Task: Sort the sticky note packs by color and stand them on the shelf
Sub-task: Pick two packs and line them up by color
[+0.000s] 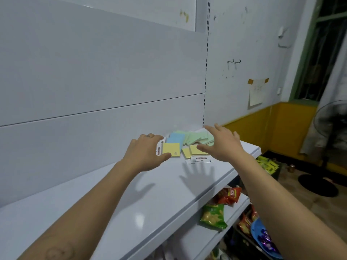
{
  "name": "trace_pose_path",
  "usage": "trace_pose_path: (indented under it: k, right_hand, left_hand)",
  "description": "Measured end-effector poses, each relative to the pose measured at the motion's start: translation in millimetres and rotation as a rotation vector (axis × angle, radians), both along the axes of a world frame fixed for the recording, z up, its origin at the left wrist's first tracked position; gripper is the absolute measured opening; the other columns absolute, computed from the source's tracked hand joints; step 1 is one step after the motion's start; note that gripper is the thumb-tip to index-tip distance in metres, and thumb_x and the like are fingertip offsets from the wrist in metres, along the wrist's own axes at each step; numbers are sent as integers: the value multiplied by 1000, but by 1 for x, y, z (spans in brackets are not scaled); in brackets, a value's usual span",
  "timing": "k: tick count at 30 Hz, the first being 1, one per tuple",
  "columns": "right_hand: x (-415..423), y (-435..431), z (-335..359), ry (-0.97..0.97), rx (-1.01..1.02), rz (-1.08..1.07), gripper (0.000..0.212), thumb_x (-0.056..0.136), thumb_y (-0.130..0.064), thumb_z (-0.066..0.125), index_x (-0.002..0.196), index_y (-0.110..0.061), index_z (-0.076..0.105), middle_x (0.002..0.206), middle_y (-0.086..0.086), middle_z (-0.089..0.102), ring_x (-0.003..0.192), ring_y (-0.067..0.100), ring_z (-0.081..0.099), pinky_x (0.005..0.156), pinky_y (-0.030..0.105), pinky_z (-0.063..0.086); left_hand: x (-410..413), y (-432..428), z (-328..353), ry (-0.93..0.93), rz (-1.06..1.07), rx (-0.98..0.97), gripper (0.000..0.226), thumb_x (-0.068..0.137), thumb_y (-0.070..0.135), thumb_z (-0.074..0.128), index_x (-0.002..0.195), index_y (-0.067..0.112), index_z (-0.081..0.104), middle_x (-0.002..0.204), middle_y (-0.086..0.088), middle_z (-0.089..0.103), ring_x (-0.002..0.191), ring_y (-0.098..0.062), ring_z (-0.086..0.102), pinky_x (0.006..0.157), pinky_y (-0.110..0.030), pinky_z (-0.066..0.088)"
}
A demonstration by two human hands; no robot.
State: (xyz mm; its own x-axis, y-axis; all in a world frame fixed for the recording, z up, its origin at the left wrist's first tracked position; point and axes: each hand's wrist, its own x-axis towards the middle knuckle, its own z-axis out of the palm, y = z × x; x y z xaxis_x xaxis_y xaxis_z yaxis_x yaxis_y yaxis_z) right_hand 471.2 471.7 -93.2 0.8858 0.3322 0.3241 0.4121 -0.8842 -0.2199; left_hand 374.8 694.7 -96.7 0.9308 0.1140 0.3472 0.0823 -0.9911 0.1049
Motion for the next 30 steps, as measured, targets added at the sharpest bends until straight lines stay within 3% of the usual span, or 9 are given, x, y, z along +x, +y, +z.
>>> trace_pose_path:
  k: [7, 18, 23, 30]
  right_hand:
    - [40, -20, -17, 58, -23, 22, 81, 83, -65, 54, 150, -35, 21, 161, 0, 13, 147, 23, 14, 116, 53, 8]
    - [69, 28, -33, 116, -80, 34, 78, 85, -62, 54, 150, -34, 22, 161, 1, 13, 146, 23, 16, 117, 50, 9]
    - [91, 26, -31, 102, -94, 3, 76, 84, -59, 57, 149, -33, 26, 159, 1, 19, 144, 23, 22, 116, 50, 16]
    - [147, 34, -33, 72, -94, 38, 73, 84, -59, 57, 146, -31, 32, 154, 0, 32, 140, 24, 31, 112, 48, 22]
  left_hand:
    - [40, -11, -20, 35, 48, -37, 66, 84, 60, 52, 140, 28, 38, 140, 4, 47, 128, -20, 40, 99, -38, 34]
    - [79, 27, -50, 85, 51, -111, 65, 85, 57, 54, 141, 28, 37, 137, 3, 48, 125, -21, 42, 98, -38, 36]
    - [102, 33, -68, 100, 32, -151, 67, 86, 56, 54, 143, 27, 36, 137, -1, 47, 126, -21, 41, 99, -38, 36]
    - [138, 31, -66, 112, 136, -195, 64, 84, 59, 54, 138, 28, 39, 125, -3, 49, 115, -23, 50, 88, -36, 42]
